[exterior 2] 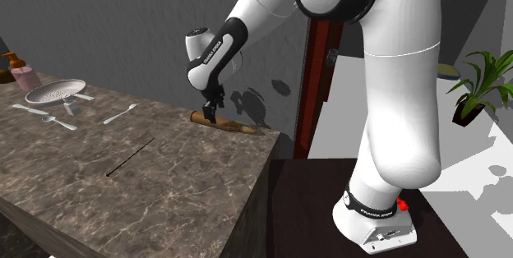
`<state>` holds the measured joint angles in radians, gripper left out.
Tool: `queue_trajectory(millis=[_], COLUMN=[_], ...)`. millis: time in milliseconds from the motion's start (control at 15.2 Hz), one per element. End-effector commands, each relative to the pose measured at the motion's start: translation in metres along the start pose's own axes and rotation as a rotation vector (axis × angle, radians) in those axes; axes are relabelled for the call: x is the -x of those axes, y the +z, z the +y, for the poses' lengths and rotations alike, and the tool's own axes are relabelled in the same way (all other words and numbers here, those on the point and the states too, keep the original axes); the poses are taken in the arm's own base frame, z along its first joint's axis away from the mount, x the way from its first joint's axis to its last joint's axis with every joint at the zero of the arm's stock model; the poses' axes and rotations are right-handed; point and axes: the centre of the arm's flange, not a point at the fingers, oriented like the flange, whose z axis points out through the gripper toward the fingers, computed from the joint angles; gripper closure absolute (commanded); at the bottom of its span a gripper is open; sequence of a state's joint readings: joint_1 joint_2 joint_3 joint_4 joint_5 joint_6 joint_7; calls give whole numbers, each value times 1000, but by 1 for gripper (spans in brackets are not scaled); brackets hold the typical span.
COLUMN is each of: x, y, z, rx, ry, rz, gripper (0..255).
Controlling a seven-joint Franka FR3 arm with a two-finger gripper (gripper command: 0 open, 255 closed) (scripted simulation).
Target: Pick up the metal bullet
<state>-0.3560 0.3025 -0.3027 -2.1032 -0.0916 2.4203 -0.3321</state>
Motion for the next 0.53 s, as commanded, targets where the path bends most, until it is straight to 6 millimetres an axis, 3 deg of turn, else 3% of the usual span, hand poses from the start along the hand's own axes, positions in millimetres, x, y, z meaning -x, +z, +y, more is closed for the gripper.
queue_trajectory(millis=[0, 462], x=[-5, -6], y=[10, 44], z=[6, 0], rx=[1, 1], ry=[8, 8], rz=[4, 4], gripper=[0, 0])
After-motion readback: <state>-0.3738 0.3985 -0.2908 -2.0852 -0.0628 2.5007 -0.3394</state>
